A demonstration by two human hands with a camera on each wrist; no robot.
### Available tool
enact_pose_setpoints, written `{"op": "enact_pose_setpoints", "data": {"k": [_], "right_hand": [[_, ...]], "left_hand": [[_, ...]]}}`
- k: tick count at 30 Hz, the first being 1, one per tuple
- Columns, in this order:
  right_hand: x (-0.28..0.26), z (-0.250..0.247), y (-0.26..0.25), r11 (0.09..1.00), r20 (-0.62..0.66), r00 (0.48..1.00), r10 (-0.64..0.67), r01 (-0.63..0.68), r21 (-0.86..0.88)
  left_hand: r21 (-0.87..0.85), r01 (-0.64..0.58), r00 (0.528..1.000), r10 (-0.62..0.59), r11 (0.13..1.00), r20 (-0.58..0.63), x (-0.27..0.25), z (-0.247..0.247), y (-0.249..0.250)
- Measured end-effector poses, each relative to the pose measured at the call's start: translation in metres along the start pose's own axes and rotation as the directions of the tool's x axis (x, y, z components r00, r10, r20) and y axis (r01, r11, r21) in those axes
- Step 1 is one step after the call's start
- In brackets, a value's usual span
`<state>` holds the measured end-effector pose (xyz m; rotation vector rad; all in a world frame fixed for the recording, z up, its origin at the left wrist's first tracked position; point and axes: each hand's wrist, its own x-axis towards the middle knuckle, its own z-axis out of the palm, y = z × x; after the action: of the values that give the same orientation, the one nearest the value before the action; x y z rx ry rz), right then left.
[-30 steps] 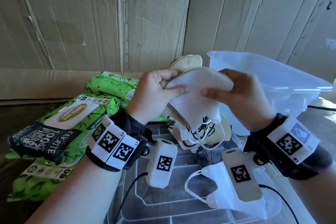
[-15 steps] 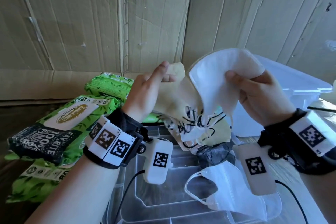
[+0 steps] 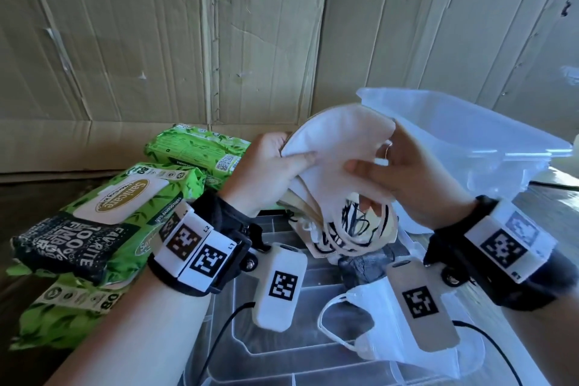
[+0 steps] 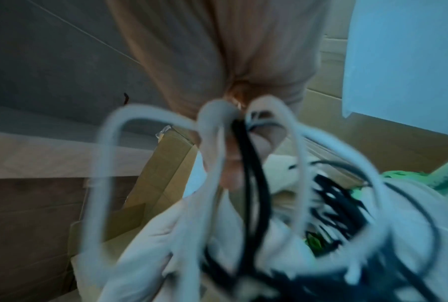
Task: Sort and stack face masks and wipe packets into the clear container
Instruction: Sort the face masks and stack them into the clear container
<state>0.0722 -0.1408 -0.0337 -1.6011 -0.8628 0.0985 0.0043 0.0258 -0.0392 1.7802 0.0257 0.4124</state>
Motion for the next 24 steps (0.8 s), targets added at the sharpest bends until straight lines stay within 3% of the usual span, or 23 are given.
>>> {"op": "enact_pose_setpoints", "data": {"k": [3, 6, 8, 13, 17, 20, 24], "right_hand": [[-0.005, -0.005, 0.005, 0.987, 0.136, 0.978, 0.156, -0.15, -0.053], [-0.005, -0.011, 0.01, 0.982, 0.129, 0.973, 0.19, -0.19, -0.01], [-0.004, -0.014, 0.01, 0.991, 0.098, 0.987, 0.129, -0.131, 0.006], [0.002, -0.012, -0.005, 0.996, -0.059, 0.998, -0.029, 0.034, 0.079], [0.002, -0.008, -0.007, 0.984, -0.246, 0.961, -0.127, 0.154, 0.092], [0.001, -0.01, -0.005, 0.979, -0.349, 0.922, -0.169, 0.197, 0.045], [-0.001, -0.011, -0.006, 0.973, -0.319, 0.926, -0.2, 0.226, 0.046]], "left_hand": [[-0.043, -0.045, 0.996, 0.041, 0.998, -0.08, 0.002, -0.002, 0.0], [-0.07, -0.096, 0.987, 0.085, 0.993, -0.137, 0.005, -0.004, -0.003], [-0.075, -0.088, 0.987, 0.077, 0.993, -0.143, 0.006, -0.005, -0.004], [-0.048, -0.102, 0.995, 0.101, 0.994, -0.025, 0.004, -0.005, -0.003], [-0.043, -0.129, 0.991, 0.13, 0.991, 0.011, 0.002, 0.0, -0.004], [-0.067, -0.214, 0.977, 0.215, 0.975, 0.006, 0.004, 0.001, -0.004], [-0.09, -0.32, 0.946, 0.324, 0.943, 0.025, 0.003, -0.001, -0.002]]}}
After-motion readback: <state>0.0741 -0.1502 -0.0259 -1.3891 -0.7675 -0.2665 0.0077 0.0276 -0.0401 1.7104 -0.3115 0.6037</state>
